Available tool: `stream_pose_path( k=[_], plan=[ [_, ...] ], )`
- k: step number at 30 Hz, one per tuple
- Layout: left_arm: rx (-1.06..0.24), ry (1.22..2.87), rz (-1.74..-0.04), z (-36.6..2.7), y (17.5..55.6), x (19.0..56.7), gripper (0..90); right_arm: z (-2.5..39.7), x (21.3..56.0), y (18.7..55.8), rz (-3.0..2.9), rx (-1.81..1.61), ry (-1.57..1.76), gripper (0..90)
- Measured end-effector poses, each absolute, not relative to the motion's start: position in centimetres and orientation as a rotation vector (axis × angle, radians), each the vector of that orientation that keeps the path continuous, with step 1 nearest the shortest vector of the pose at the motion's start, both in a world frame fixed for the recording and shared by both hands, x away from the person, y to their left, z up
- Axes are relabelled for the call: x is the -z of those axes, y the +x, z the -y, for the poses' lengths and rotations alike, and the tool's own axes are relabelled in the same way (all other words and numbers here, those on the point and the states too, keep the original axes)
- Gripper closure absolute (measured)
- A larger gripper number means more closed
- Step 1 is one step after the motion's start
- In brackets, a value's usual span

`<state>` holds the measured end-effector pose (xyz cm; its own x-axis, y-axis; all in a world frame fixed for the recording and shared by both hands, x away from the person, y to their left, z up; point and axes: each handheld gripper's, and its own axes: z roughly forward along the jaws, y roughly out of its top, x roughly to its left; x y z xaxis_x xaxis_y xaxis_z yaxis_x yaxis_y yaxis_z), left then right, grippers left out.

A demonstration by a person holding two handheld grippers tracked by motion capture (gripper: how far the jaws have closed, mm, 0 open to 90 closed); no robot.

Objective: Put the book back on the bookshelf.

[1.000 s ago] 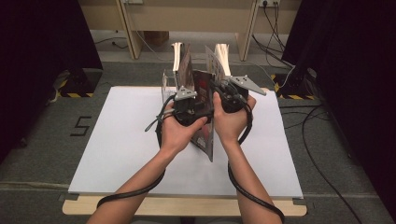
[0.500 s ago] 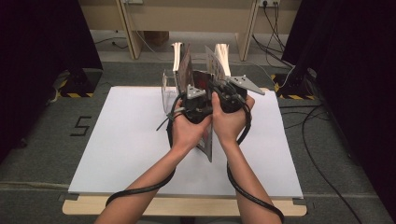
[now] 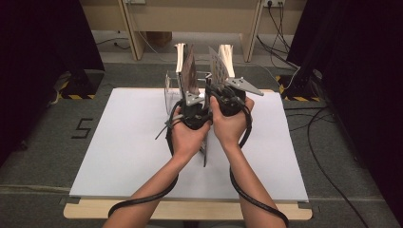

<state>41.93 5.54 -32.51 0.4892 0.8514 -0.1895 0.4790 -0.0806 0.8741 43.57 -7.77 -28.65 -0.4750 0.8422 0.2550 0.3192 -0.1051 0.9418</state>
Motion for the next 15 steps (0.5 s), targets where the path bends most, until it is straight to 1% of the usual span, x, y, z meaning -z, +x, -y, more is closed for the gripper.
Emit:
stream_pose_path(
  k=[2, 5, 10, 13, 15],
  plan=[
    [-0.485, 1.728, -1.145, -6.0, 41.7, 32.6, 75.5, 7.7, 28.7, 43.7, -1.757, -1.619, 1.261, 80.5],
    [-0.501, 1.731, -1.157, -6.7, 41.7, 32.8, 85.0, 7.2, 28.8, 43.9, -1.797, -1.616, 1.238, 74.9],
    [-0.483, 1.707, -1.15, -8.0, 41.9, 32.9, 86.3, 7.6, 28.7, 43.4, -1.817, -1.66, 1.177, 65.9],
    [-0.471, 1.694, -1.147, -8.6, 41.9, 32.9, 86.3, 8.0, 28.6, 42.9, -1.809, -1.691, 1.169, 64.1],
    [-0.469, 1.688, -1.134, -9.3, 41.8, 32.9, 86.4, 9.4, 28.7, 42.1, -1.782, -1.707, 1.164, 63.9]
  ],
)
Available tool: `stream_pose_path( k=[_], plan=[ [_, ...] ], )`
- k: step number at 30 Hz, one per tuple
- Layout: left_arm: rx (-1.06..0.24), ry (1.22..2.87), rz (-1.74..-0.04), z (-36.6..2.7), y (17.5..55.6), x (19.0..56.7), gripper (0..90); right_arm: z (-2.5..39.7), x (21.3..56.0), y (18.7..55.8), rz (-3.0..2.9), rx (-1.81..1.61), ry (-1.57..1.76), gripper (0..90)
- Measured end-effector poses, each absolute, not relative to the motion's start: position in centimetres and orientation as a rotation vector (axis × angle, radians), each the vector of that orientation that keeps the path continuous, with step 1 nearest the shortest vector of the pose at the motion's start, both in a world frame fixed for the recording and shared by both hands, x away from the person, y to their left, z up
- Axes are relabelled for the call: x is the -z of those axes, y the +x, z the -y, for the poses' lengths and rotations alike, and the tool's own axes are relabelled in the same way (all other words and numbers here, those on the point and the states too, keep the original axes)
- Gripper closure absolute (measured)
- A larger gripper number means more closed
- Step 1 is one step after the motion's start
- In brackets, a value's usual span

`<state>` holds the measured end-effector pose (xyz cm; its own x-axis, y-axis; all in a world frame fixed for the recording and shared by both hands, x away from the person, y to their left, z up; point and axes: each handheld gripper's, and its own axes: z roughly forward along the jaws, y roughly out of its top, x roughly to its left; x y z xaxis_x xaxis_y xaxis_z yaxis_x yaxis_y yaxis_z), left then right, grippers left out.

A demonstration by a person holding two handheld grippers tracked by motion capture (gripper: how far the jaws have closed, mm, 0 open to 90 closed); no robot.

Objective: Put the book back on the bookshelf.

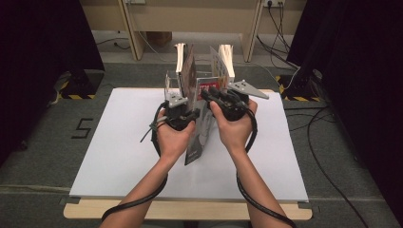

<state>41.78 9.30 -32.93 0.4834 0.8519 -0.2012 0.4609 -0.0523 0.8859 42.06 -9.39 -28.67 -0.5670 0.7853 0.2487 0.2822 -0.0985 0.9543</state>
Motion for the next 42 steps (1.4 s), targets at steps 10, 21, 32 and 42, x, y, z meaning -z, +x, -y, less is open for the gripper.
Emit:
stream_pose_path(
  k=[10, 21, 32, 42],
  plan=[
    [-0.452, 1.644, -1.125, -11.4, 41.0, 33.1, 86.5, 14.7, 31.6, 41.0, -1.752, -1.646, 1.281, 63.9],
    [-0.473, 1.606, -1.105, -13.3, 40.3, 32.2, 86.5, 18.3, 36.9, 40.7, -1.763, -1.509, 1.417, 63.8],
    [-0.473, 1.585, -1.085, -14.4, 40.1, 32.0, 86.5, 20.7, 41.4, 40.2, -1.844, -1.351, 1.481, 61.8],
    [-0.466, 1.577, -1.073, -15.3, 40.1, 32.0, 86.5, 23.2, 46.9, 39.6, -1.863, -1.222, 1.599, 61.7]
  ],
)
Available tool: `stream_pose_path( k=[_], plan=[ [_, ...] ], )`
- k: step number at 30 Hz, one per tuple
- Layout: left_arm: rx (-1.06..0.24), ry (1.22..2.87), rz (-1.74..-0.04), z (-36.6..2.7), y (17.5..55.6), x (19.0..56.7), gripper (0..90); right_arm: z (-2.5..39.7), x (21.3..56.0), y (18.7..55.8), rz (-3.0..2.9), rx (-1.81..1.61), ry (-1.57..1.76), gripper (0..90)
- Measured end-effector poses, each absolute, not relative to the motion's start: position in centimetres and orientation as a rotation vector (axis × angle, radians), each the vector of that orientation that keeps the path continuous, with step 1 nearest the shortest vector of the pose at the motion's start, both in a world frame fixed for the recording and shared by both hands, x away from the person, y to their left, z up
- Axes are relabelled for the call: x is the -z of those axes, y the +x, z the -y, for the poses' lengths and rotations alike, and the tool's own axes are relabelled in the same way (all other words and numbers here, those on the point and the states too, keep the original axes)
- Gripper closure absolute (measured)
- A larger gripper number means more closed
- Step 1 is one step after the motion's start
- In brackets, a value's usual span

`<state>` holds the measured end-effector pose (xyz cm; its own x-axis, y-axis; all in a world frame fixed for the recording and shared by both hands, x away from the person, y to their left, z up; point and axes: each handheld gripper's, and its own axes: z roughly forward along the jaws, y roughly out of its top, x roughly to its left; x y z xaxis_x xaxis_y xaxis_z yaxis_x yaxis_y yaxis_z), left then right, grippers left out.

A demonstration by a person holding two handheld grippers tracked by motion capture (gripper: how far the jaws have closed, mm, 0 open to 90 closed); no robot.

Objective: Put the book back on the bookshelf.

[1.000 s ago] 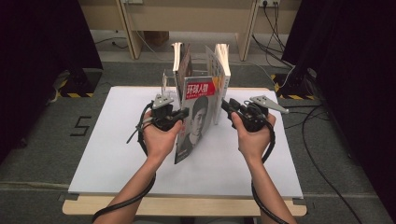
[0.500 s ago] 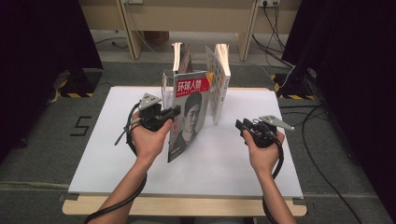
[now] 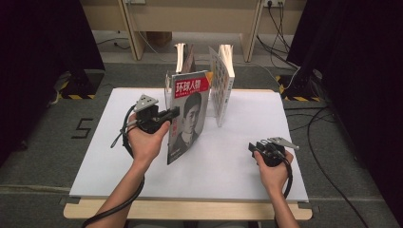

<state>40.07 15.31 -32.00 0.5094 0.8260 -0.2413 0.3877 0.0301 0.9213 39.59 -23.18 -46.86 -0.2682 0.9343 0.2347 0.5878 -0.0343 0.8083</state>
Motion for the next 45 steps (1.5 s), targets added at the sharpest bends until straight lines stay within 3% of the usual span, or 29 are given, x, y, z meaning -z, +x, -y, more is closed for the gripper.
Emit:
stream_pose_path(
  k=[45],
  plan=[
    [-0.497, 1.547, -1.04, -20.3, 35.8, 30.7, 86.7, 23.2, 47.6, 39.5, -1.857, -1.205, 1.637, 61.1]
  ],
)
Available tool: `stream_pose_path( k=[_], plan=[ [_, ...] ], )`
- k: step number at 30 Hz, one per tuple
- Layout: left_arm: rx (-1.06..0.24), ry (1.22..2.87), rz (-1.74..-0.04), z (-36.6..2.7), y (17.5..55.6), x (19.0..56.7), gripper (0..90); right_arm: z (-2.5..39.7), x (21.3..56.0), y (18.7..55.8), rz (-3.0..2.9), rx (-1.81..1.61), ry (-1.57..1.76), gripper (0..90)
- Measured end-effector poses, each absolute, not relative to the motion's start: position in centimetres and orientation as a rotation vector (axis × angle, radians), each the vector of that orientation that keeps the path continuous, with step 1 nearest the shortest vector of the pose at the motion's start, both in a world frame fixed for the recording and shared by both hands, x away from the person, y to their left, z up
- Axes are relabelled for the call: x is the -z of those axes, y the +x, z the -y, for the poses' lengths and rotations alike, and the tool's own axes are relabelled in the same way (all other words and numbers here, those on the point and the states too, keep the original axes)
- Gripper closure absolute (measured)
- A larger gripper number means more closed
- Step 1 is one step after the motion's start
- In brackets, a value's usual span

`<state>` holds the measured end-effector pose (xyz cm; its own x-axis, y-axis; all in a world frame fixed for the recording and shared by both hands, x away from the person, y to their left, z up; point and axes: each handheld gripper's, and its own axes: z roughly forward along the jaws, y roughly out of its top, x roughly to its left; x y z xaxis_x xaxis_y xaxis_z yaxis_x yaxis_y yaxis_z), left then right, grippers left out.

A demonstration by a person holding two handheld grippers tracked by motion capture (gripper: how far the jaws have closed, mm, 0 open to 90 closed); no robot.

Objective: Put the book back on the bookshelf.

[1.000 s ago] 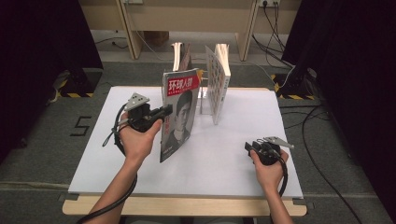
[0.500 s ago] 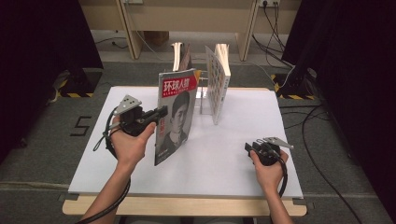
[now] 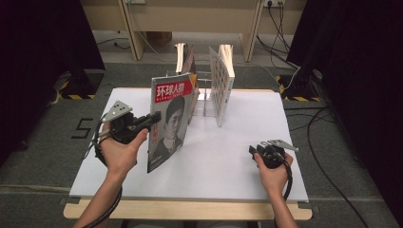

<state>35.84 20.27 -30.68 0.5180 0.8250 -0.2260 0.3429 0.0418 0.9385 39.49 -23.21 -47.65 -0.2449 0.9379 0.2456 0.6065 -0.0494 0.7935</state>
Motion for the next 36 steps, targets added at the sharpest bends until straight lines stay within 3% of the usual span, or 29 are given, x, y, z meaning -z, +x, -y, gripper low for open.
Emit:
stream_pose_path(
  k=[36],
  plan=[
    [-0.557, 1.488, -1.086, -24.9, 32.9, 30.9, 86.6, 23.2, 47.9, 39.6, -1.866, -1.19, 1.64, 61.0]
  ],
)
